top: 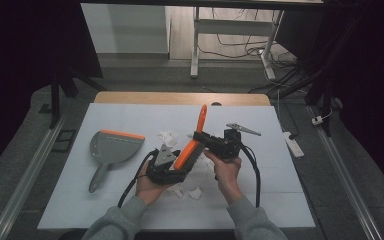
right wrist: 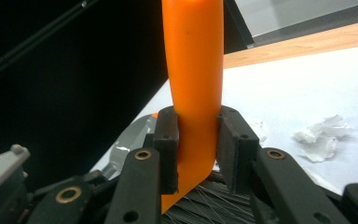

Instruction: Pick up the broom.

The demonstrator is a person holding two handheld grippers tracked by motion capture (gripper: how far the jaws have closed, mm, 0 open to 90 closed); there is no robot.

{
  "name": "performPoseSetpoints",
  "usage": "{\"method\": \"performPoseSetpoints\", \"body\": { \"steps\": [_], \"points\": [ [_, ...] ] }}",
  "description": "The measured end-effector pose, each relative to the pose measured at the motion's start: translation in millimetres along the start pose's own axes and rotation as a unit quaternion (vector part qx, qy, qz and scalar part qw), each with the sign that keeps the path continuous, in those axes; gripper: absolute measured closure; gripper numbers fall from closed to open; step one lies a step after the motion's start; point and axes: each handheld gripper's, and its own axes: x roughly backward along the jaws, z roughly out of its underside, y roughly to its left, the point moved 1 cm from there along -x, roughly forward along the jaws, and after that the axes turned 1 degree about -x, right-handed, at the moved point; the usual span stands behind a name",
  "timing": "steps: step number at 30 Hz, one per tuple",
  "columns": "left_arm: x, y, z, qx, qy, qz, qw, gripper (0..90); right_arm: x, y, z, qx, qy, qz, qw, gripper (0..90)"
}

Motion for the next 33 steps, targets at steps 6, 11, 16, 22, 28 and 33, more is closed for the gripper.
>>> {"method": "performPoseSetpoints", "body": {
  "steps": [6,11,16,22,28,33],
  "points": [
    [-3.2,4.7,4.3,0.012,-0.004,0.006,0.9999,57.3,1.1,2.4,3.9,-0.007,-0.007,-0.003,0.9999,70.8],
    [-1.2,11.6,6.0,0.021,-0.004,0.015,0.9997,75.3,1.2,4.4,5.8,-0.008,-0.009,-0.009,0.9999,70.7],
    [0.4,16.4,6.9,0.018,0.006,0.024,0.9995,76.8,0.7,5.3,8.3,-0.007,-0.007,-0.012,0.9999,70.6],
    [1.2,16.0,5.1,0.007,0.015,0.032,0.9993,77.4,4.0,4.2,7.2,-0.001,0.001,-0.016,0.9999,70.1],
    [4.8,19.1,3.2,0.003,0.020,0.032,0.9993,77.7,4.7,4.2,6.9,0.013,0.007,-0.008,0.9999,61.8],
    [8.7,24.9,2.0,0.002,0.027,0.032,0.9991,77.9,10.7,5.4,3.7,0.046,0.010,0.004,0.9989,49.9]
  ]
}}
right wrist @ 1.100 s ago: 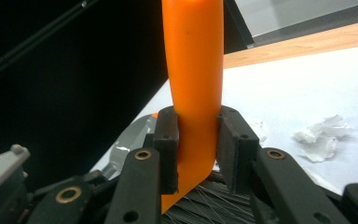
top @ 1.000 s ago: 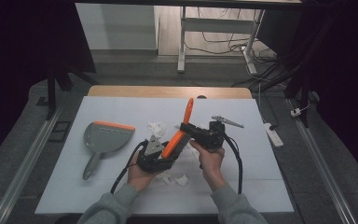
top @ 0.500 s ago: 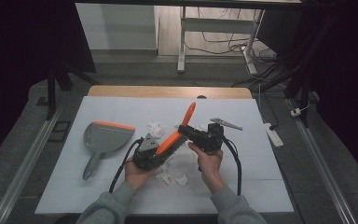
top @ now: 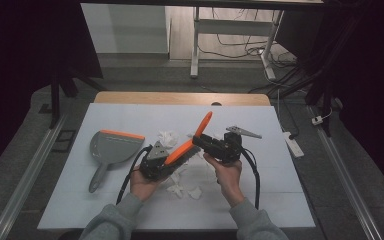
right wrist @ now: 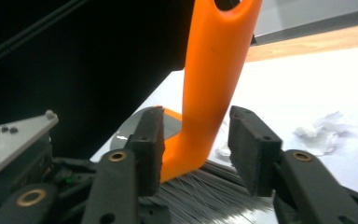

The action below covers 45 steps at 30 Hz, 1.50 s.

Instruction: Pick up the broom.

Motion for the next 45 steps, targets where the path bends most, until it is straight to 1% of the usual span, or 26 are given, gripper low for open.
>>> {"method": "performPoseSetpoints", "body": {
  "steps": [1,2,3,4,5,7,9,11,14,17,19,20,22,24,25,27,28,32,34,36,38,39,40,43,44,45],
  "points": [
    [1.5,1.2,-0.3,-0.001,0.000,-0.001,1.0000,77.9,0.0,0.0,0.0,0.000,0.000,0.000,1.0000,49.9],
    [3.0,2.7,-0.8,-0.002,0.000,0.000,1.0000,77.9,2.4,0.1,-1.4,0.007,0.002,0.001,1.0000,49.0],
    [4.6,4.1,-1.4,-0.003,0.003,0.000,1.0000,77.9,4.6,-0.1,-2.9,0.017,0.004,0.002,0.9998,47.8],
    [6.0,5.1,-2.1,-0.006,0.005,-0.001,1.0000,77.9,9.4,0.0,-6.5,0.037,0.013,0.006,0.9992,45.3],
    [7.7,6.4,-2.6,-0.011,0.009,-0.002,0.9999,77.9,9.4,0.0,-6.5,0.037,0.013,0.006,0.9992,45.3],
    [10.3,8.5,-3.7,-0.018,0.017,-0.004,0.9997,78.0,14.1,0.9,-10.1,0.059,0.027,0.007,0.9978,44.0],
    [12.9,10.4,-4.8,-0.025,0.025,-0.006,0.9993,78.0,18.5,2.4,-13.0,0.086,0.045,0.012,0.9952,42.9],
    [14.9,11.6,-6.2,-0.035,0.036,-0.007,0.9987,77.9,21.7,3.9,-14.8,0.115,0.062,0.027,0.9911,41.3],
    [17.0,12.5,-8.0,-0.045,0.048,-0.003,0.9978,78.0,24.9,5.1,-15.8,0.147,0.082,0.030,0.9852,39.9],
    [18.2,12.2,-9.4,-0.053,0.058,-0.002,0.9969,78.0,27.0,7.0,-16.7,0.184,0.107,0.037,0.9764,39.3],
    [19.2,12.2,-10.7,-0.059,0.065,-0.002,0.9962,77.9,27.8,9.3,-17.2,0.209,0.129,0.038,0.9686,37.1],
    [19.7,12.4,-11.3,-0.060,0.066,0.000,0.9960,77.9,28.3,11.3,-17.3,0.223,0.139,0.039,0.9641,36.7],
    [20.3,12.6,-12.6,-0.063,0.072,0.004,0.9954,77.9,29.5,16.1,-17.4,0.251,0.151,0.044,0.9553,36.5],
    [20.0,11.8,-14.4,-0.071,0.088,0.009,0.9935,77.9,29.6,21.3,-17.4,0.266,0.163,0.038,0.9494,36.5],
    [19.6,11.1,-15.1,-0.076,0.095,0.011,0.9925,77.9,29.6,21.3,-17.4,0.266,0.163,0.038,0.9494,36.5],
    [18.5,9.6,-15.8,-0.082,0.105,0.018,0.9909,77.9,28.2,22.7,-16.8,0.271,0.168,0.033,0.9471,36.6],
    [17.4,8.3,-15.8,-0.082,0.106,0.019,0.9907,77.9,27.7,23.4,-16.3,0.279,0.167,0.035,0.9452,36.7],
    [14.9,4.8,-16.2,-0.097,0.125,0.020,0.9872,77.9,26.4,28.1,-14.8,0.295,0.175,0.040,0.9385,36.6],
    [14.3,3.7,-16.7,-0.104,0.132,0.023,0.9855,77.8,26.4,31.8,-14.4,0.304,0.181,0.036,0.9346,36.6],
    [13.5,1.9,-17.1,-0.108,0.134,0.024,0.9848,77.8,25.5,36.3,-13.9,0.318,0.186,0.032,0.9293,36.5],
    [12.9,-0.5,-17.8,-0.119,0.141,0.023,0.9826,77.8,23.4,40.5,-12.4,0.328,0.194,0.030,0.9241,36.5],
    [12.1,-2.3,-18.0,-0.121,0.142,0.024,0.9821,77.8,21.6,42.2,-11.4,0.333,0.197,0.030,0.9215,36.5],
    [11.6,-4.0,-18.3,-0.127,0.145,0.025,0.9809,77.8,19.4,43.4,-10.1,0.338,0.201,0.030,0.9189,36.4],
    [9.4,-10.9,-18.8,-0.147,0.156,0.024,0.9764,77.8,12.7,45.0,-5.3,0.355,0.219,0.029,0.9086,36.0],
    [8.6,-13.4,-19.0,-0.156,0.161,0.024,0.9743,77.8,10.9,45.0,-3.9,0.360,0.225,0.026,0.9052,36.0],
    [7.9,-15.8,-19.2,-0.162,0.163,0.026,0.9728,77.8,9.2,45.0,-2.4,0.361,0.232,0.021,0.9028,36.2]
  ]
}}
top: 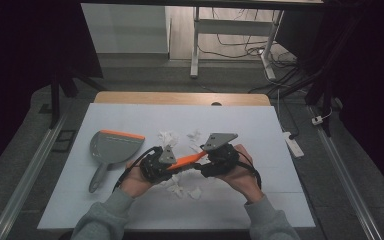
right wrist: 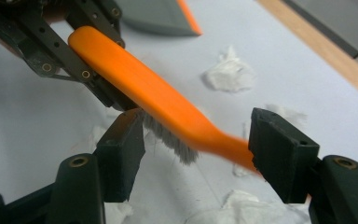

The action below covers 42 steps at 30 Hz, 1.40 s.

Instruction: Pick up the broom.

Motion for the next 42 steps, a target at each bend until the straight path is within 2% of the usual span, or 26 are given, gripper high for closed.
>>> {"method": "performPoseSetpoints", "body": {
  "steps": [4,8,11,14,17,19,24,27,28,30,32,33,34,37,39,42],
  "points": [
    [-1.2,-6.3,-3.7,-0.021,0.008,0.002,0.9997,77.8,-6.6,2.8,1.7,0.018,0.032,-0.016,0.9992,36.0],
    [-1.2,-8.4,-4.7,-0.029,0.013,0.004,0.9995,77.8,-11.9,6.0,3.2,0.030,0.057,-0.025,0.9976,36.6],
    [-1.4,-10.6,-5.7,-0.037,0.014,0.011,0.9992,77.7,-16.4,8.5,4.3,0.048,0.074,-0.039,0.9953,42.9],
    [-2.3,-14.1,-6.9,-0.047,0.015,0.017,0.9986,77.7,-19.9,11.3,5.4,0.061,0.090,-0.041,0.9932,51.2],
    [-2.6,-16.1,-7.8,-0.055,0.016,0.025,0.9980,77.7,-22.1,13.4,7.2,0.082,0.104,-0.051,0.9899,54.8],
    [-2.8,-16.9,-8.3,-0.057,0.017,0.028,0.9978,77.8,-23.4,14.8,8.0,0.096,0.110,-0.053,0.9878,56.2],
    [-3.5,-16.9,-7.9,-0.060,0.016,0.035,0.9975,77.7,-25.4,17.0,9.4,0.111,0.117,-0.060,0.9851,60.3],
    [-4.0,-15.9,-6.7,-0.066,0.018,0.045,0.9966,77.4,-25.8,22.2,9.8,0.143,0.126,-0.056,0.9800,63.6],
    [-3.7,-14.9,-6.1,-0.070,0.017,0.047,0.9963,76.9,-25.9,23.7,10.1,0.148,0.129,-0.057,0.9789,64.6],
    [-2.6,-12.3,-4.9,-0.063,0.010,0.054,0.9965,75.5,-26.0,24.6,10.9,0.155,0.127,-0.060,0.9778,65.9],
    [-0.5,-9.4,-4.0,-0.057,0.004,0.051,0.9971,73.0,-25.6,24.2,11.2,0.153,0.124,-0.066,0.9782,67.2],
    [0.8,-8.0,-3.7,-0.051,0.000,0.043,0.9978,64.8,-25.0,23.6,11.5,0.150,0.124,-0.069,0.9784,68.3],
    [2.2,-6.6,-3.3,-0.046,-0.005,0.032,0.9984,64.8,-24.7,22.9,11.8,0.145,0.122,-0.072,0.9791,69.1],
    [8.0,-3.8,-1.7,-0.033,-0.021,0.009,0.9992,51.5,-22.1,19.7,12.2,0.124,0.109,-0.075,0.9834,69.9],
    [13.9,-3.1,0.0,-0.023,-0.038,-0.003,0.9990,46.7,-20.2,17.2,12.0,0.118,0.105,-0.072,0.9849,70.0],
    [25.6,-2.9,6.0,-0.014,-0.062,-0.035,0.9974,40.2,-16.4,13.2,13.0,0.106,0.098,-0.069,0.9872,70.0]
  ]
}}
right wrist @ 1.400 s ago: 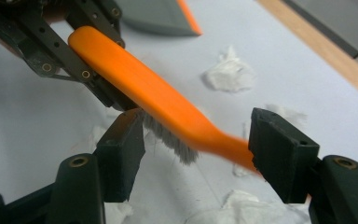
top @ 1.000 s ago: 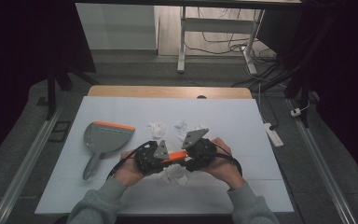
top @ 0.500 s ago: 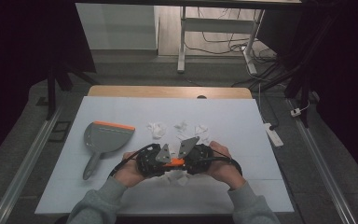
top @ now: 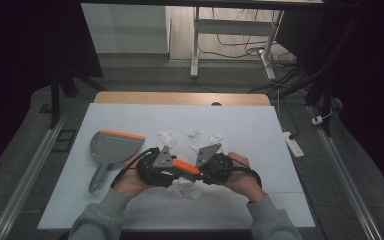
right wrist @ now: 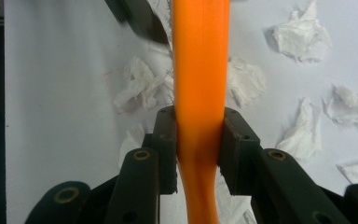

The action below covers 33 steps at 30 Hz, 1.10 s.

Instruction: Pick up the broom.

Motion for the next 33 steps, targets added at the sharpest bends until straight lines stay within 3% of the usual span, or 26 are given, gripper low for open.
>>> {"method": "performPoseSetpoints", "body": {
  "steps": [4,8,10,12,14,19,23,33],
  "points": [
    [19.3,3.0,16.6,0.026,-0.027,-0.031,0.9988,34.2,6.0,-5.8,3.9,-0.026,-0.013,0.015,0.9995,70.1],
    [32.1,9.4,43.2,0.073,-0.023,-0.058,0.9954,31.3,11.2,-13.7,9.2,-0.054,-0.030,0.023,0.9978,70.1],
    [38.4,12.8,58.6,0.107,-0.029,-0.062,0.9919,31.1,13.2,-17.1,12.2,-0.065,-0.037,0.026,0.9968,70.2],
    [44.5,14.4,74.3,0.146,-0.040,-0.069,0.9862,31.3,15.0,-19.3,14.7,-0.075,-0.042,0.028,0.9959,70.1],
    [48.8,12.6,88.1,0.171,-0.042,-0.079,0.9811,31.4,16.6,-21.2,16.9,-0.084,-0.045,0.032,0.9950,70.1],
    [60.5,5.3,118.5,0.184,-0.033,-0.110,0.9763,31.3,21.6,-26.8,22.6,-0.094,-0.050,0.044,0.9933,70.1],
    [65.7,7.5,132.3,0.199,-0.036,-0.112,0.9729,31.3,23.6,-32.7,28.5,-0.113,-0.054,0.057,0.9906,70.1],
    [61.8,10.2,134.0,0.198,-0.038,-0.107,0.9735,32.1,29.2,-46.8,39.2,-0.151,-0.064,0.089,0.9825,70.1]
  ]
}}
